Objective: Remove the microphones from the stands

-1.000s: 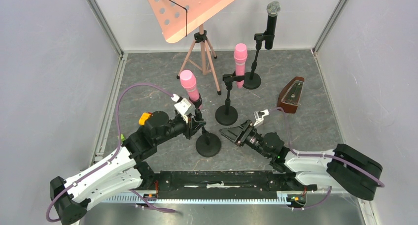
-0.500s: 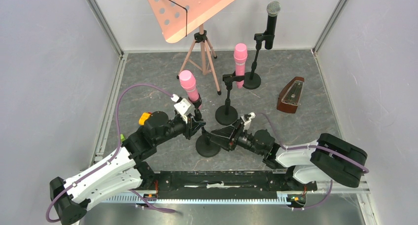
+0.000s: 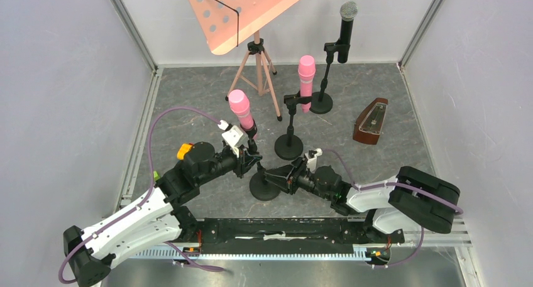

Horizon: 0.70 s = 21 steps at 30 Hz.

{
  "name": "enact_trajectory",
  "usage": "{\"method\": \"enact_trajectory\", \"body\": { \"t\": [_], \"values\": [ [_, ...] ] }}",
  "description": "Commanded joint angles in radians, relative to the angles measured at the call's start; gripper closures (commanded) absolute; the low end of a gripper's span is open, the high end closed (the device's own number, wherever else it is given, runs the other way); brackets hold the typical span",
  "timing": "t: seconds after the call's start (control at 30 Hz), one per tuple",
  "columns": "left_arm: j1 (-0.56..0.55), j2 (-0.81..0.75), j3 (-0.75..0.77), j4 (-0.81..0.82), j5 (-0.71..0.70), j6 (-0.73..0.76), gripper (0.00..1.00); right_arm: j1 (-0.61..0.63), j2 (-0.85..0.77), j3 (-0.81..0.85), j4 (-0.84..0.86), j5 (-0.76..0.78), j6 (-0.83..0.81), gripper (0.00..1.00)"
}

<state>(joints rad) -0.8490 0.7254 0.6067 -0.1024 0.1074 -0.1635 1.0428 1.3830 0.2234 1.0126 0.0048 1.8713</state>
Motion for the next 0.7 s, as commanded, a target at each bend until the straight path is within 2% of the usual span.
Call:
{"method": "enact_trajectory", "body": {
  "t": [0.0, 0.07, 0.13, 0.2, 0.27, 0.37, 0.67],
  "values": [
    [-0.004, -0.019, 0.029, 0.029, 0.009, -0.004, 0.98, 0.001, 0.02, 0.034, 0.022, 0.07, 0.022, 0.65],
    [-0.004, -0.024, 0.028, 0.029, 0.008, -0.002, 0.98, 0.0, 0.021, 0.035, 0.023, 0.078, 0.019, 0.71],
    [-0.004, -0.026, 0.028, 0.026, 0.005, 0.001, 0.98, 0.0, 0.021, 0.034, 0.022, 0.083, 0.007, 0.81],
    [-0.004, -0.027, 0.029, 0.023, 0.004, 0.004, 0.98, 0.0, 0.02, 0.036, 0.022, 0.089, -0.025, 0.86],
    [-0.004, -0.026, 0.03, 0.023, 0.004, 0.004, 0.98, 0.0, 0.024, 0.043, 0.035, 0.098, -0.108, 0.89],
    [-0.004, -0.023, 0.032, 0.023, 0.01, 0.002, 0.98, 0.002, 0.022, 0.082, -0.033, 0.073, -0.285, 0.96],
    [-0.004, -0.005, 0.045, 0.018, 0.021, 0.009, 0.98, 0.017, -0.021, 0.156, -0.3, 0.162, -0.808, 0.92]
  ]
}}
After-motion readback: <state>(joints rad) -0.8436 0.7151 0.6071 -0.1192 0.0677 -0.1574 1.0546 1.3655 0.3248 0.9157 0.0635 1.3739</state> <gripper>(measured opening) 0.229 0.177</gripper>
